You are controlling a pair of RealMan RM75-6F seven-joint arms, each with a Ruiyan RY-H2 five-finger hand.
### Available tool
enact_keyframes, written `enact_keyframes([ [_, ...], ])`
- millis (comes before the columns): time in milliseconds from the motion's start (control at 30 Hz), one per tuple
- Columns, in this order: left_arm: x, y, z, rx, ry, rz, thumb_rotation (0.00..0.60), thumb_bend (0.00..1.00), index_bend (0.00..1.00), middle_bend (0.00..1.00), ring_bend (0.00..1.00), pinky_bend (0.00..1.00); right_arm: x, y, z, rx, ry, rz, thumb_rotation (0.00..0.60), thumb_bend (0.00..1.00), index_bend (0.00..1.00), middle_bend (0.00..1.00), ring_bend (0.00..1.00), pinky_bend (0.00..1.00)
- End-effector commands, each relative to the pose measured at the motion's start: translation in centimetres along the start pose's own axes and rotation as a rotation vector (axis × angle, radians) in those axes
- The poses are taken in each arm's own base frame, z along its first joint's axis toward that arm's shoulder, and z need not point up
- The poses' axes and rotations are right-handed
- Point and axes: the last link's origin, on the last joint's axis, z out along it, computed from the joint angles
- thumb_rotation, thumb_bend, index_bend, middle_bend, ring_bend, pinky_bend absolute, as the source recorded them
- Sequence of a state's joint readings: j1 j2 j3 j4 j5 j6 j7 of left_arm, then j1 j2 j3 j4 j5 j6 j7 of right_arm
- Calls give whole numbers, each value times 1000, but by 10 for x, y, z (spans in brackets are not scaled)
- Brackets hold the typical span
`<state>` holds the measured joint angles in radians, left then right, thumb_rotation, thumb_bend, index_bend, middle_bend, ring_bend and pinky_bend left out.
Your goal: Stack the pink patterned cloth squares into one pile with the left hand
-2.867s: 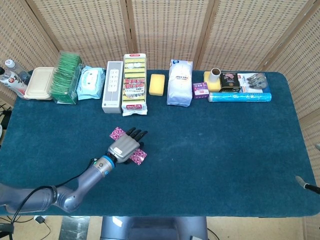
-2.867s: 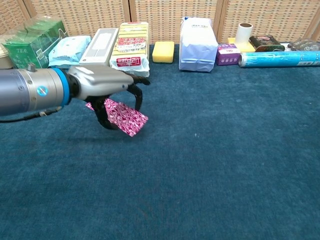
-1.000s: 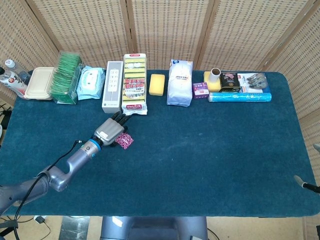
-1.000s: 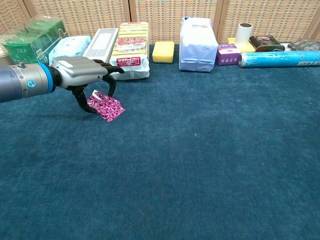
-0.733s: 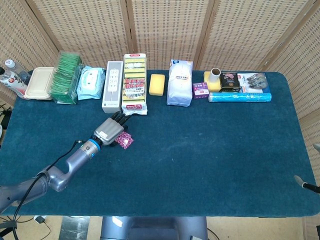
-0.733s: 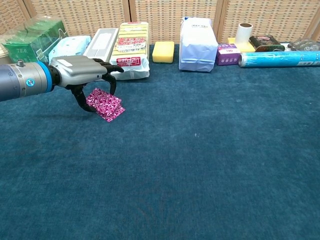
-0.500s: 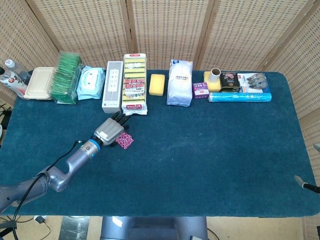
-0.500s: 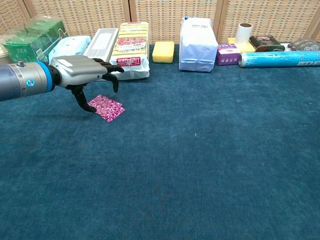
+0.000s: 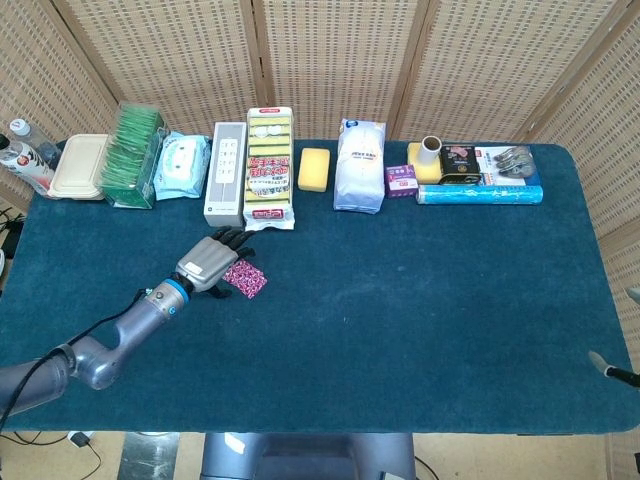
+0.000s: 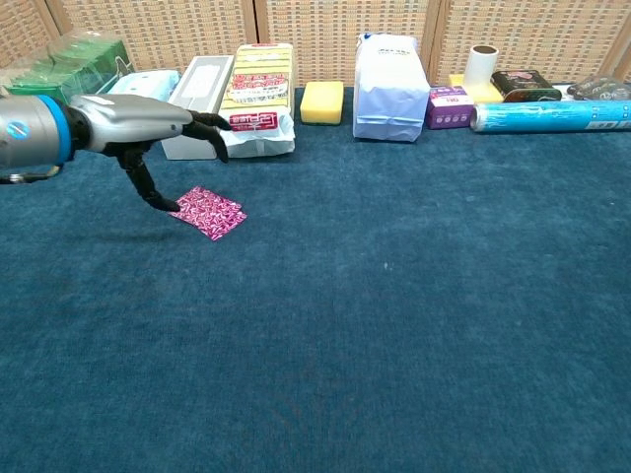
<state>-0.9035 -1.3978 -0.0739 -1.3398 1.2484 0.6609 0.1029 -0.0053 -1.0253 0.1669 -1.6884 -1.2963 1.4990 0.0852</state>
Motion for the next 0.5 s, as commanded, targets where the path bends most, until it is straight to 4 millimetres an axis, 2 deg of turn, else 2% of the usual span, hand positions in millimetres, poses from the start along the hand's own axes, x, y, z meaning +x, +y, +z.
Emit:
enact_keyframes([
  [33,16,-12,-24,50,-130,-175,600,193,178,0,0,31,-1,-1,0,4,-3,-1,600,42,137,54,0,0],
  [200,25,-20,-28,91,-223,-259,600,192,145,0,0,31,-2,-3,-1,13,-7,-4,600,42,137,54,0,0],
  [500,25,-36,-15,169,-288,-379,600,193,128,0,0,31,-2,-2,-1,10,-6,-3,600,42,137,54,0,0],
])
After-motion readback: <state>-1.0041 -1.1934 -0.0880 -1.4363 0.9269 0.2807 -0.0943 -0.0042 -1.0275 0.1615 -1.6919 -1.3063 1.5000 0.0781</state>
